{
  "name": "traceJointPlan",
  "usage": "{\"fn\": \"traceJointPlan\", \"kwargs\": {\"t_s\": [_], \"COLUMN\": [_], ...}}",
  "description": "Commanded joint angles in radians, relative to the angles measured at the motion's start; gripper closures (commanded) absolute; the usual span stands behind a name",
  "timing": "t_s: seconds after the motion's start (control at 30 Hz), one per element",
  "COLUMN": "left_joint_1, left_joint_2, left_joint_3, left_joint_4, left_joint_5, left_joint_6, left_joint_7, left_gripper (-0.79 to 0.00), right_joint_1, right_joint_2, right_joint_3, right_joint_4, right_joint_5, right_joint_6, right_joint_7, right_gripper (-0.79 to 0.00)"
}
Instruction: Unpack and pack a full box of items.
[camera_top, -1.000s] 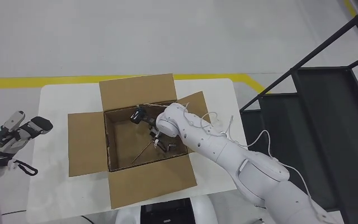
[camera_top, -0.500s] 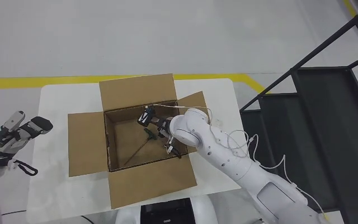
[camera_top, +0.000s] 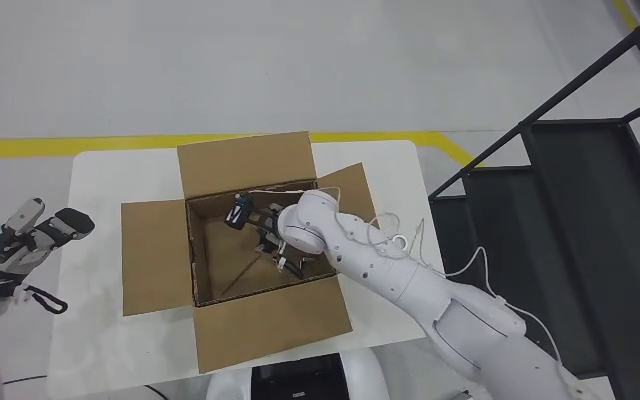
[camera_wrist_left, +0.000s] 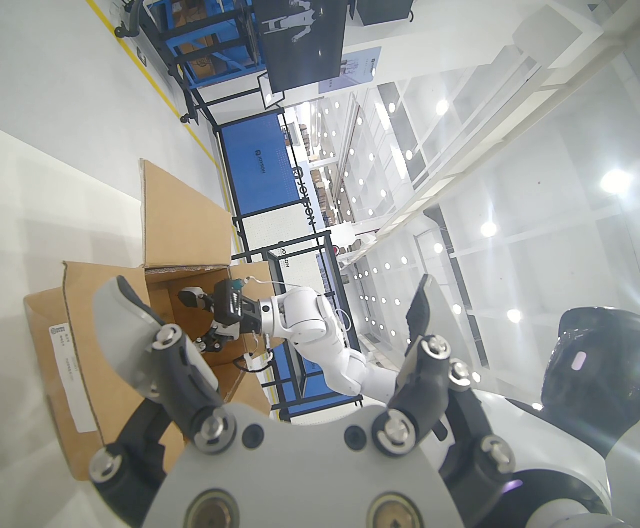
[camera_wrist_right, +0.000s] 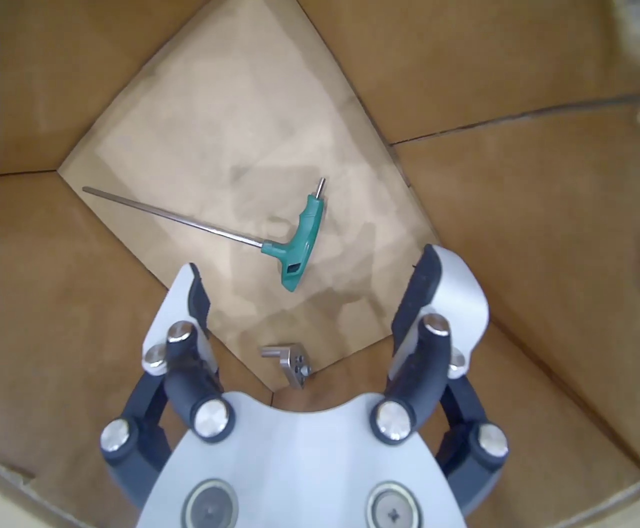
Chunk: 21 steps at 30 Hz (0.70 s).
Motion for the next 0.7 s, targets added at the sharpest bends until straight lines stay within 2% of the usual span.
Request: {"fn": "traceJointPlan", "kwargs": {"t_s": [0.0,0.07,0.23,0.47,0.67], "left_joint_1": [0.000,0.000,0.000,0.000,0.000], "left_joint_2": [0.000,0.000,0.000,0.000,0.000], "left_joint_3": [0.000,0.000,0.000,0.000,0.000], "left_joint_4": [0.000,0.000,0.000,0.000,0.000], "left_joint_5": [0.000,0.000,0.000,0.000,0.000], "left_joint_6": [0.000,0.000,0.000,0.000,0.000], "left_joint_7": [0.000,0.000,0.000,0.000,0.000], "left_gripper": [-0.785,-0.785,-0.785,-0.785,-0.785], "right_joint_1": [0.021,0.038,0.070,0.092,0.107], "right_joint_2": [-0.019,-0.038,-0.081,-0.131,-0.156], "right_joint_3": [-0.019,-0.035,-0.069,-0.101,-0.105], "right_joint_4": [0.058,0.106,0.209,0.330,0.388], "right_joint_5": [0.021,0.040,0.073,0.095,0.095], "right_joint_6": [0.002,0.008,0.015,0.021,0.035], "right_joint_7": [-0.011,-0.022,-0.055,-0.101,-0.123], "right_gripper": [-0.566,-0.416,-0.277,-0.215,-0.139]}}
